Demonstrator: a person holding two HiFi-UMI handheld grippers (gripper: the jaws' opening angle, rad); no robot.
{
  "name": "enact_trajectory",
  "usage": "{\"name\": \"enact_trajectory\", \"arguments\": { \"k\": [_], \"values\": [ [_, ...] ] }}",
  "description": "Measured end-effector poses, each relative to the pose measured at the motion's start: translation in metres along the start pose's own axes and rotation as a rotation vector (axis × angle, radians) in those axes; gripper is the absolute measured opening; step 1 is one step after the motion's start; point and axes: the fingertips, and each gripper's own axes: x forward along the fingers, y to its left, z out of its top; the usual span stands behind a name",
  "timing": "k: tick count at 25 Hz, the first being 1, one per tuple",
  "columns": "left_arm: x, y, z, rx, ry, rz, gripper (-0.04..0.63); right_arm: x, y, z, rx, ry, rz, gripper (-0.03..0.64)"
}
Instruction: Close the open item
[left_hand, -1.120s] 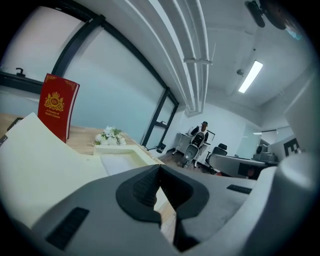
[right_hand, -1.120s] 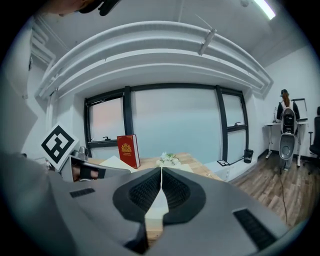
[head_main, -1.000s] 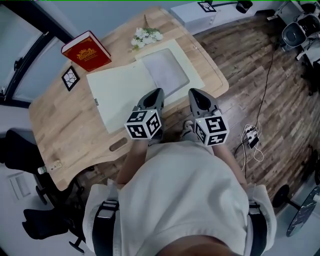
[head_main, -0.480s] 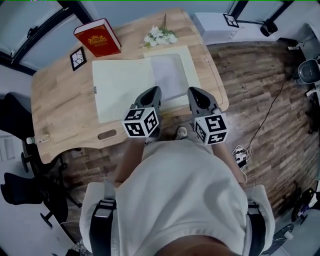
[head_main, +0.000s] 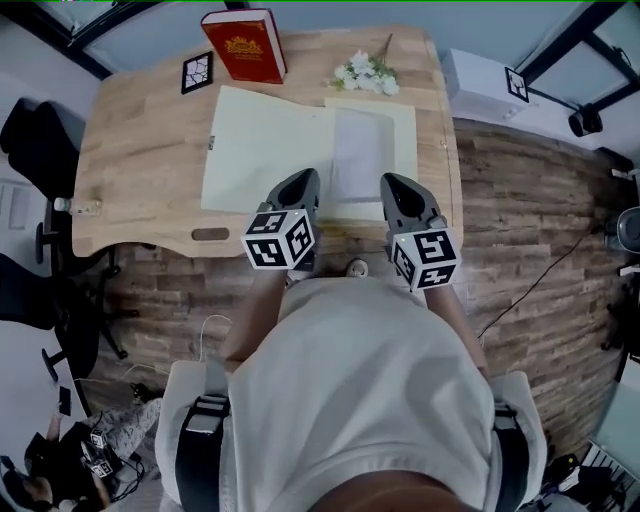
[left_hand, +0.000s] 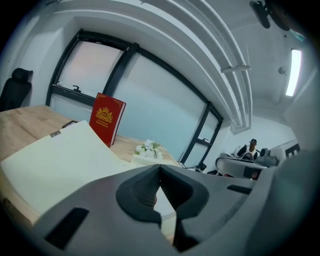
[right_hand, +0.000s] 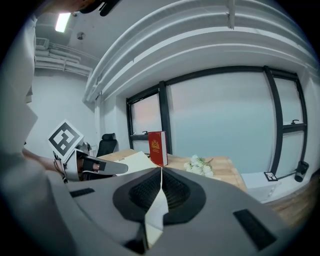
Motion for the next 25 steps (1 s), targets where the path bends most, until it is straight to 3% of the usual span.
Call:
{"name": "enact_trajectory", "arguments": {
  "k": [15, 19, 25],
  "values": [
    [-0.032, 0.042, -0.008, -0.058, -0.061, 0.26, 0.02, 0.025, 0.026, 0.0, -0.066, 0.018, 0.262, 0.02],
    [-0.044, 0.061, -0.003, -0.05, -0.064, 0.316, 0.02, 0.03, 0.036, -0.001, -0.072, 0.016, 0.303, 0.02],
    [-0.054, 0.087, 0.01, -0.059, -0.063, 0.339, 0.02, 0.038, 0.044, -0.009, -0.071, 0.03, 0.319, 0.02]
  ]
}}
